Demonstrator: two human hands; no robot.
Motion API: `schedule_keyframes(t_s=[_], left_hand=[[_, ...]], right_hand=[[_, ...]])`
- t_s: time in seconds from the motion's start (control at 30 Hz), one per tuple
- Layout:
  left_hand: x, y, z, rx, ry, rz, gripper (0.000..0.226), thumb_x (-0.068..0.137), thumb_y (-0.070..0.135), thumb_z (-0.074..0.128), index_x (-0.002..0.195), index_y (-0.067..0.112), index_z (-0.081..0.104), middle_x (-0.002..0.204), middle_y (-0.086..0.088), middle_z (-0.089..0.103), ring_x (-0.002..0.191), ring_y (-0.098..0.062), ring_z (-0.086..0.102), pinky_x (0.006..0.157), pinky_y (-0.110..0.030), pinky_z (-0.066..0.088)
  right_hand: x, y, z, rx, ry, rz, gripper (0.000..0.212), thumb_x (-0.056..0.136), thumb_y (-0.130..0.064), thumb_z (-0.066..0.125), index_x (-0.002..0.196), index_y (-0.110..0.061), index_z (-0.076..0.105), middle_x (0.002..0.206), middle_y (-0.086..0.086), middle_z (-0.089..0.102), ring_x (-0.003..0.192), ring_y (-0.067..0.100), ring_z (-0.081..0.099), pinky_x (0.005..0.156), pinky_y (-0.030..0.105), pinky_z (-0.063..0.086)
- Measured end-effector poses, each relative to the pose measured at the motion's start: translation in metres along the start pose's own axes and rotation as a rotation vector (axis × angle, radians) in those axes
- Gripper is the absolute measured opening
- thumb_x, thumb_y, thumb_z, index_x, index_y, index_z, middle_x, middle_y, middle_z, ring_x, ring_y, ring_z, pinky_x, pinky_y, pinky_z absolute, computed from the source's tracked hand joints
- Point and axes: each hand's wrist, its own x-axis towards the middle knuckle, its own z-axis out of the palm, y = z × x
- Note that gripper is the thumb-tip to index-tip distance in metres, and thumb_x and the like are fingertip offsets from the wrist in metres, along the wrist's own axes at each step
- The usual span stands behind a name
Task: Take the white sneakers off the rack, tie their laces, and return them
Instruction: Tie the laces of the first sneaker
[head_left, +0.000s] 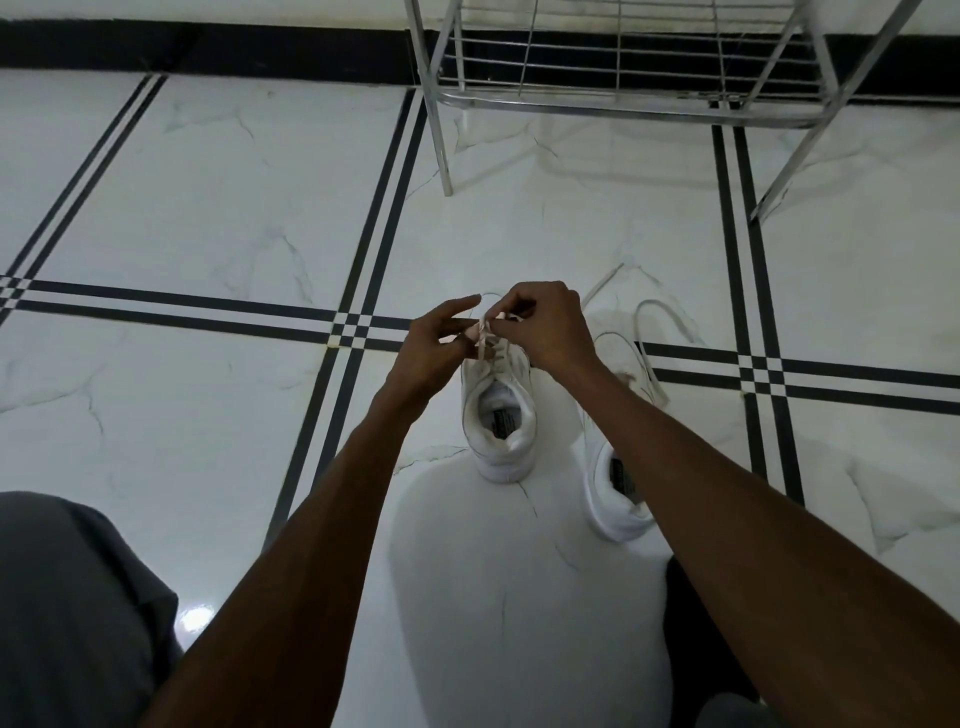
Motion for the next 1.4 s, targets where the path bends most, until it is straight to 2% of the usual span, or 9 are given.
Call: schedule_keyframes(t_s=[0.1,0.2,0.33,0.37,0.5,0.8,1.0,1.17,1.4], left_hand=[[0.0,0.001,-0.004,0.079,0.0,0.043,0.031,0.096,0.022,0.071,0.127,0.015,0.073,0.103,-0.006,0.08,0.096,-0.019,0.077,0.096,-0.039,0.059],[-0.001,0.003,-0.004,0.142,0.056,0.046,0.018,0.094,0.019,0.073,0.106,0.009,0.08,0.098,-0.007,0.081,0.093,-0.021,0.077,0.094,-0.046,0.061],[-0.005,-0.004,-0.016,0.344,0.202,-0.006,0.011,0.092,0.016,0.075,0.099,0.012,0.082,0.097,-0.003,0.081,0.079,0.001,0.074,0.077,-0.014,0.058],[-0.01,-0.008,-0.023,0.404,0.251,-0.029,0.01,0.092,0.018,0.075,0.098,0.015,0.082,0.095,-0.001,0.08,0.079,0.001,0.073,0.074,-0.012,0.056],[-0.032,-0.031,-0.036,0.465,0.262,-0.177,0.012,0.088,0.03,0.079,0.096,0.022,0.083,0.08,0.004,0.076,0.086,-0.022,0.075,0.085,-0.043,0.062],[-0.043,-0.027,-0.023,0.344,0.384,-0.163,0.016,0.09,0.026,0.072,0.099,0.018,0.083,0.092,0.0,0.08,0.091,-0.015,0.072,0.091,-0.042,0.059],[-0.045,-0.028,-0.019,0.618,0.358,-0.16,0.009,0.09,0.016,0.069,0.097,0.016,0.073,0.086,0.006,0.067,0.086,-0.019,0.067,0.076,-0.033,0.049],[-0.045,-0.026,-0.019,0.691,0.374,-0.175,0.008,0.089,0.011,0.067,0.096,0.014,0.071,0.087,0.004,0.065,0.081,-0.015,0.059,0.074,-0.034,0.042],[-0.042,-0.037,-0.018,0.574,0.367,-0.192,0.011,0.092,0.013,0.067,0.1,0.009,0.074,0.091,-0.004,0.073,0.085,-0.021,0.067,0.075,-0.034,0.05]], right_hand=[[-0.002,0.003,-0.006,0.05,-0.002,0.039,0.008,0.075,-0.012,0.084,0.082,-0.015,0.081,0.078,-0.004,0.077,0.072,0.002,0.07,0.062,0.008,0.049],[-0.004,0.001,-0.012,0.049,-0.058,0.092,0.015,0.071,-0.024,0.089,0.083,-0.017,0.083,0.075,-0.005,0.077,0.068,0.008,0.073,0.061,0.018,0.056],[-0.004,0.018,-0.029,-0.053,-0.05,0.198,0.028,0.069,-0.034,0.091,0.085,-0.013,0.082,0.074,0.001,0.077,0.069,0.01,0.073,0.069,0.016,0.057],[-0.005,0.028,-0.037,-0.096,-0.015,0.261,0.029,0.069,-0.035,0.091,0.085,-0.012,0.082,0.075,0.003,0.078,0.072,0.012,0.074,0.075,0.022,0.06],[-0.014,0.059,-0.054,-0.194,0.05,0.513,0.038,0.061,-0.043,0.091,0.078,-0.011,0.081,0.078,0.01,0.079,0.083,0.024,0.077,0.082,0.042,0.063],[-0.002,0.065,-0.037,-0.253,0.085,0.6,0.068,0.049,-0.054,0.085,0.097,-0.006,0.077,0.102,0.016,0.076,0.105,0.03,0.07,0.088,0.04,0.061],[-0.003,0.062,-0.036,-0.365,0.09,0.581,0.06,0.072,-0.053,0.08,0.111,-0.007,0.074,0.117,0.017,0.07,0.12,0.033,0.059,0.086,0.031,0.045],[-0.005,0.061,-0.036,-0.441,0.113,0.539,0.048,0.075,-0.044,0.082,0.104,-0.006,0.076,0.109,0.017,0.073,0.117,0.033,0.06,0.088,0.035,0.051],[-0.011,0.048,-0.036,-0.45,0.11,0.432,0.034,0.075,-0.031,0.084,0.093,-0.003,0.074,0.101,0.017,0.075,0.104,0.033,0.068,0.085,0.038,0.057]])
